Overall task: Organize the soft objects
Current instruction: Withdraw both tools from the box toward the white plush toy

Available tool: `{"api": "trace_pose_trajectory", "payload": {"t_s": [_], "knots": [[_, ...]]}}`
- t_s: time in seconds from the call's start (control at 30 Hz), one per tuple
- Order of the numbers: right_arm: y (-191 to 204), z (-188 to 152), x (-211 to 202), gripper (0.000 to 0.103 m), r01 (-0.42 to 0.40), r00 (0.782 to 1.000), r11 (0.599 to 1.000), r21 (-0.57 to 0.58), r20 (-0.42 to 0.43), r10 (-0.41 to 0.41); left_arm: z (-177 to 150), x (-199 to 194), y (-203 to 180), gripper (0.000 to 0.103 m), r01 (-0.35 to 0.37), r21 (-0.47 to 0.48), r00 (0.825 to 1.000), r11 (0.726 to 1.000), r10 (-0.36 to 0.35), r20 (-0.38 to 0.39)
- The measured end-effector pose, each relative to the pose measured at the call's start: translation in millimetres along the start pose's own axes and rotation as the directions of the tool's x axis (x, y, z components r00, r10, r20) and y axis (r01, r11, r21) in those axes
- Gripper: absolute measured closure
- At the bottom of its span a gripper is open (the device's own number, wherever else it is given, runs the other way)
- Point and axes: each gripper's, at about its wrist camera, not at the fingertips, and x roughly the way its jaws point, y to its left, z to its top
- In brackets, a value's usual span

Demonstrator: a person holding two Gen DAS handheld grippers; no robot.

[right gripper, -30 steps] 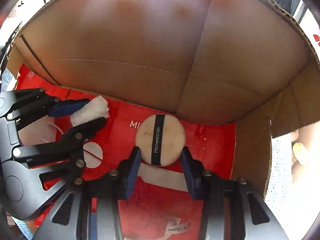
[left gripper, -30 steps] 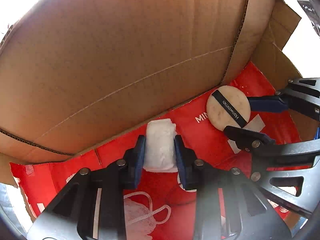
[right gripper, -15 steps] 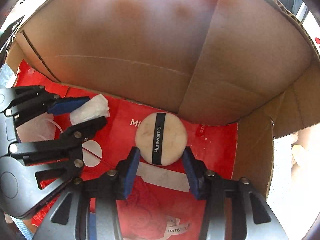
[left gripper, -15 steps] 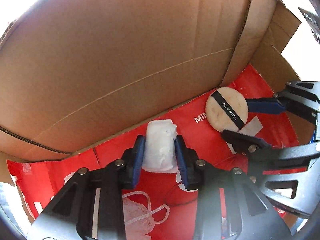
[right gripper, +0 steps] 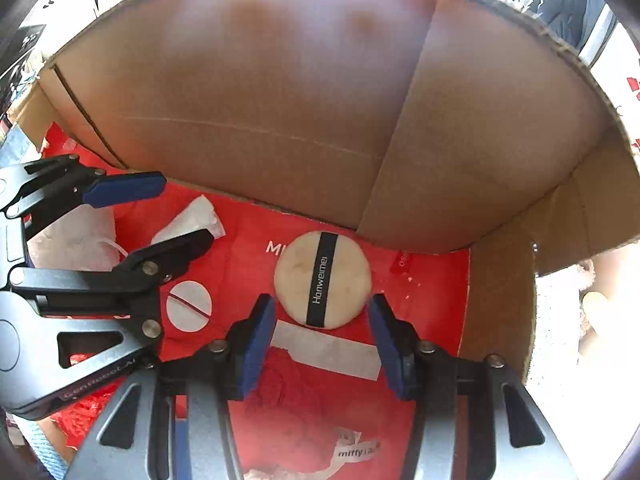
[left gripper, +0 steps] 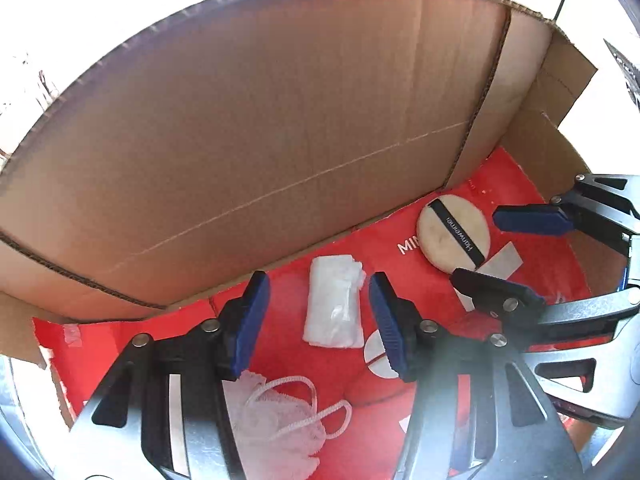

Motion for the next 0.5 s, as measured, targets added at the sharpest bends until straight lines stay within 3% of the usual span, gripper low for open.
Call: {"api": "trace_pose_trajectory", "payload": {"t_s": [0.17, 0.3, 0.5], "knots": [[0.2, -7.5, -18.0, 0.047, -0.004, 1.0, 1.0, 0.007, 0.02, 0.004, -3.5, -15.5, 1.6, 0.049, 0.0, -0.009, 1.0, 1.0, 0.001, 0.019], [3.5, -17.4, -42.4, 0.039, 0.011, 0.999, 1.0, 0.012, 0.053, -0.011, -8.7, -35.6, -1.8, 0.046, -0.002, -0.026, 0.999, 1.0, 0.003, 0.045], [8.5, -38.9, -92.5, 0.035, 0.036, 0.991, 0.999, 0.035, 0.125, -0.04, -25.3, -82.6, -8.5, 0.029, 0.009, -0.055, 0.994, 0.998, -0.003, 0.112]]}}
